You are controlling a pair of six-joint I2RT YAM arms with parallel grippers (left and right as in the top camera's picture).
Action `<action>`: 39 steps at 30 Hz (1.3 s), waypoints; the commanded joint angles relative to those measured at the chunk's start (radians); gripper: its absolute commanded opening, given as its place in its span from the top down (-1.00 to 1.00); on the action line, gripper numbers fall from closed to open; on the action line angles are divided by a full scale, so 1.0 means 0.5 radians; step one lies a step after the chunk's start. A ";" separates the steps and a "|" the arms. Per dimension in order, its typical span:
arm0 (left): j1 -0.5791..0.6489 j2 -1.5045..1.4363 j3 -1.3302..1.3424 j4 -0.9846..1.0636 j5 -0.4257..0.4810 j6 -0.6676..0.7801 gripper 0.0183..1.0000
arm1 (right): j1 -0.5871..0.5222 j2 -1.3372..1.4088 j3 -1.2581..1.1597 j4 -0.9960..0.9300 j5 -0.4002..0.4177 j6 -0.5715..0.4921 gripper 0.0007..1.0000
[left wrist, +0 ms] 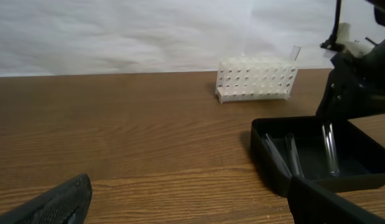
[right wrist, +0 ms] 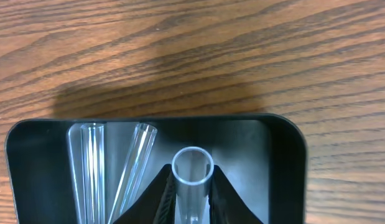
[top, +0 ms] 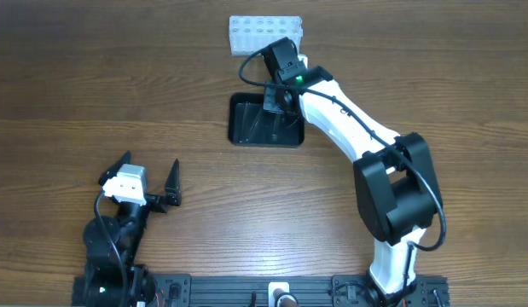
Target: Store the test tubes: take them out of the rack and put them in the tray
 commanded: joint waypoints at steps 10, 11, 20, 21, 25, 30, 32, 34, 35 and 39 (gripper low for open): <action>-0.008 -0.013 -0.010 -0.005 -0.010 -0.021 -1.00 | -0.008 0.069 -0.002 0.044 -0.089 0.024 0.47; -0.008 -0.013 -0.010 -0.005 -0.010 -0.021 -1.00 | -0.008 0.066 0.009 0.042 -0.089 0.022 0.47; -0.008 -0.013 -0.010 -0.005 -0.010 -0.021 -1.00 | -0.053 -0.319 0.048 0.186 -0.009 -0.354 -0.26; -0.008 -0.013 -0.010 -0.005 -0.010 -0.021 -1.00 | -0.061 -0.365 0.048 0.224 0.034 -0.423 -0.42; -0.008 -0.013 -0.010 -0.005 -0.010 -0.021 -1.00 | -0.117 -0.462 0.048 0.454 0.217 -0.666 -0.75; -0.008 -0.013 -0.010 -0.005 -0.010 -0.021 -1.00 | -0.222 -0.362 0.047 0.747 0.244 -0.742 -0.82; -0.008 -0.013 -0.010 -0.005 -0.010 -0.021 -1.00 | -0.256 -0.279 0.047 0.870 0.245 -0.742 -0.82; -0.008 -0.013 -0.010 -0.005 -0.010 -0.021 -1.00 | -0.283 -0.188 0.047 0.999 0.244 -0.742 -0.85; -0.008 -0.013 -0.010 -0.005 -0.010 -0.021 -1.00 | -0.291 -0.146 0.047 1.057 0.245 -0.742 -0.86; -0.008 -0.013 -0.010 -0.005 -0.010 -0.021 -1.00 | -0.311 0.016 0.048 1.242 0.245 -0.742 -0.91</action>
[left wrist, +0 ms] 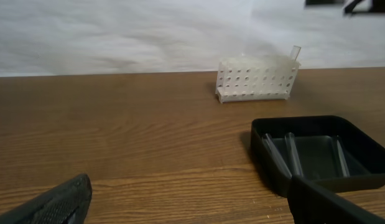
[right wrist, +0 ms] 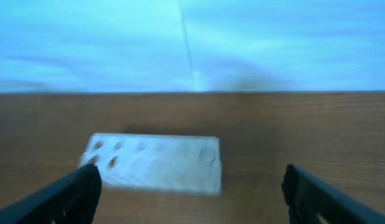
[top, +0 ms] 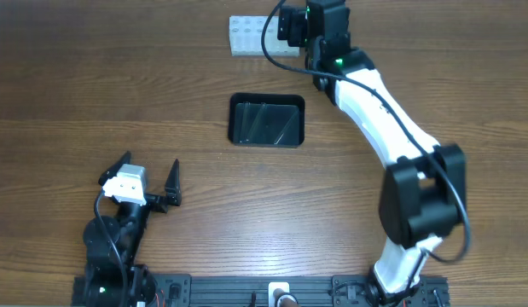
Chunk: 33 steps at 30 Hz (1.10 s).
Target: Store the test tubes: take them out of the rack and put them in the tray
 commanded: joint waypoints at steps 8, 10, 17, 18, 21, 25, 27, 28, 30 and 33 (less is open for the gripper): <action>-0.008 -0.012 -0.010 -0.004 -0.010 -0.021 -1.00 | -0.019 0.333 -0.005 0.288 0.027 -0.079 -0.91; -0.008 -0.012 -0.010 -0.004 -0.010 -0.021 -1.00 | -0.025 0.352 -0.005 0.308 0.033 -0.080 -0.90; -0.008 -0.012 -0.010 -0.004 -0.010 -0.021 -1.00 | -0.040 0.412 -0.005 0.348 0.059 -0.095 -0.75; -0.008 -0.012 -0.010 -0.004 -0.010 -0.021 -1.00 | -0.041 0.422 -0.005 0.359 0.072 -0.094 -0.71; -0.008 -0.012 -0.010 -0.004 -0.010 -0.021 -1.00 | -0.045 0.438 -0.005 0.380 0.072 -0.095 -0.57; -0.008 -0.012 -0.010 -0.004 -0.010 -0.021 -1.00 | -0.044 0.440 -0.005 0.394 0.072 -0.095 -0.32; -0.008 -0.012 -0.010 -0.004 -0.010 -0.021 -1.00 | -0.044 0.440 -0.005 0.409 0.072 -0.094 -0.21; -0.008 -0.012 -0.010 -0.004 -0.010 -0.021 -1.00 | -0.044 0.440 -0.005 0.416 0.071 -0.094 -0.15; -0.008 -0.012 -0.010 -0.004 -0.010 -0.021 -1.00 | -0.042 0.442 -0.005 0.433 0.069 -0.094 -0.09; -0.008 -0.012 -0.010 -0.004 -0.010 -0.021 -1.00 | -0.040 0.455 -0.005 0.461 0.026 -0.094 -0.04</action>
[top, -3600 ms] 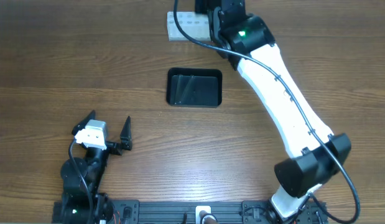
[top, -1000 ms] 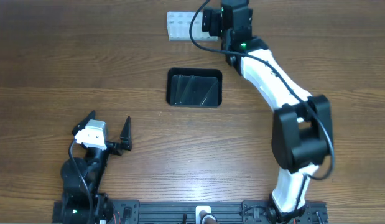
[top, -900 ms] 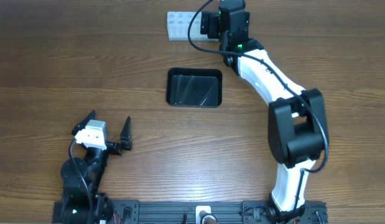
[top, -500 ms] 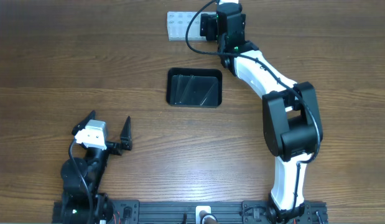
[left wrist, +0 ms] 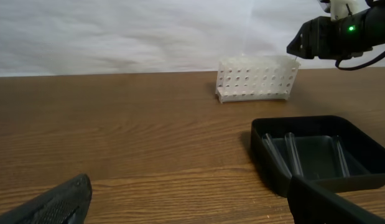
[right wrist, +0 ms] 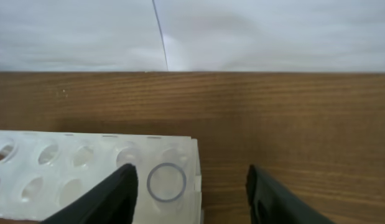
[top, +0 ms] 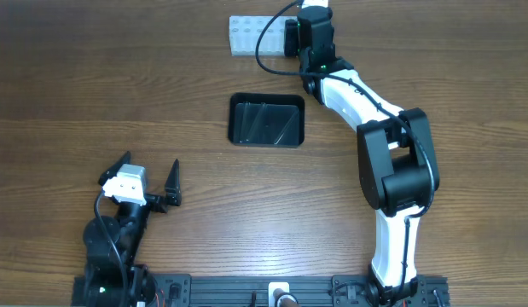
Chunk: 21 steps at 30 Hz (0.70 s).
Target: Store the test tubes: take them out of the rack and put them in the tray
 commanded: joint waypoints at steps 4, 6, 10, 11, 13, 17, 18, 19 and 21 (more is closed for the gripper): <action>-0.008 -0.013 -0.010 -0.004 -0.010 -0.021 -1.00 | -0.011 0.069 -0.003 0.079 -0.058 -0.004 -0.01; -0.008 -0.013 -0.010 -0.004 -0.010 -0.021 -1.00 | -0.011 0.081 -0.003 0.096 -0.057 -0.005 0.00; -0.008 -0.013 -0.010 -0.004 -0.010 -0.021 -1.00 | -0.011 0.081 -0.003 0.121 -0.057 -0.004 0.05; -0.008 -0.013 -0.010 -0.004 -0.010 -0.021 -1.00 | -0.011 0.081 -0.003 0.133 -0.058 -0.004 0.07; -0.008 -0.013 -0.010 -0.004 -0.010 -0.021 -1.00 | -0.010 0.081 -0.003 0.147 -0.059 -0.004 0.13; -0.008 -0.013 -0.010 -0.004 -0.010 -0.021 -1.00 | -0.008 0.082 -0.003 0.147 -0.071 -0.004 0.30; -0.008 -0.013 -0.010 -0.004 -0.010 -0.021 -1.00 | -0.008 0.082 -0.003 0.146 -0.080 -0.004 0.34; -0.008 -0.013 -0.010 -0.004 -0.010 -0.021 -1.00 | -0.008 0.082 -0.003 0.146 -0.087 -0.004 0.40; -0.008 -0.013 -0.010 -0.004 -0.010 -0.021 -1.00 | -0.007 0.082 -0.003 0.146 -0.087 -0.003 0.44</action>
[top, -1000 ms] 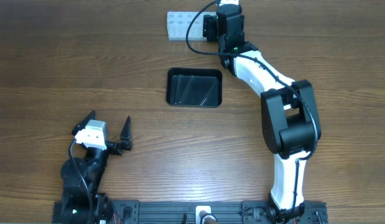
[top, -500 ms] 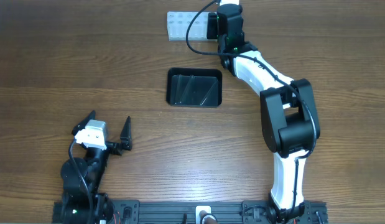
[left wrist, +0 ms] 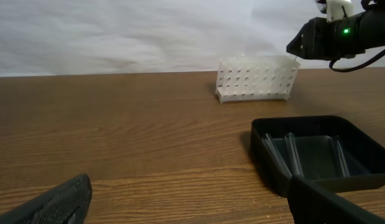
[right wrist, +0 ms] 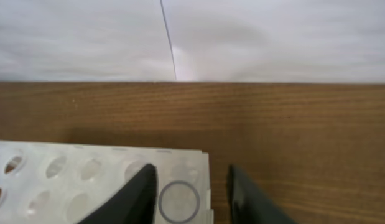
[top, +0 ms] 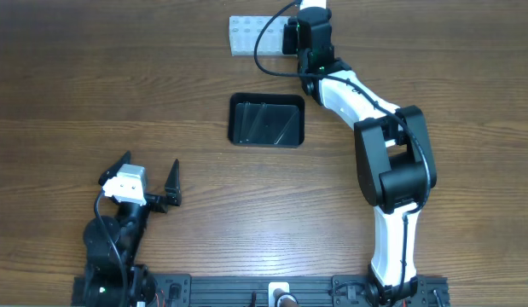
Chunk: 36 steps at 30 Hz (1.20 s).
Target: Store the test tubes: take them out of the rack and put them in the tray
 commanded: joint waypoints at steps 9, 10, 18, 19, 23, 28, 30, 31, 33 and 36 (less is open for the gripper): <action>-0.008 -0.012 -0.010 -0.005 -0.010 -0.021 -1.00 | -0.007 0.029 -0.003 0.013 -0.033 0.014 0.63; -0.008 -0.012 -0.010 -0.005 -0.010 -0.021 -1.00 | -0.007 0.029 -0.003 0.013 -0.033 0.014 0.65; -0.008 -0.012 -0.010 -0.005 -0.010 -0.021 -1.00 | -0.007 0.029 -0.003 0.014 -0.032 0.021 0.82; -0.008 -0.012 -0.010 -0.005 -0.010 -0.021 -1.00 | -0.007 0.029 -0.003 0.015 -0.033 0.031 0.83; -0.008 -0.012 -0.010 -0.005 -0.010 -0.021 -1.00 | -0.006 0.028 -0.003 0.017 -0.033 0.052 0.87; -0.008 -0.012 -0.010 -0.005 -0.010 -0.021 -1.00 | 0.005 -0.008 0.002 0.018 -0.031 0.050 0.89; -0.008 -0.012 -0.010 -0.005 -0.010 -0.021 -1.00 | 0.016 -0.061 0.002 0.011 -0.030 0.047 0.90; -0.008 -0.012 -0.010 -0.005 -0.010 -0.021 -1.00 | 0.021 -0.092 0.002 0.008 -0.028 0.037 0.90; -0.008 -0.012 -0.010 -0.005 -0.010 -0.021 -1.00 | 0.037 -0.179 0.002 0.006 -0.010 0.008 0.91; -0.008 -0.012 -0.010 -0.005 -0.010 -0.021 -1.00 | 0.063 -0.327 0.002 0.006 0.054 -0.028 0.92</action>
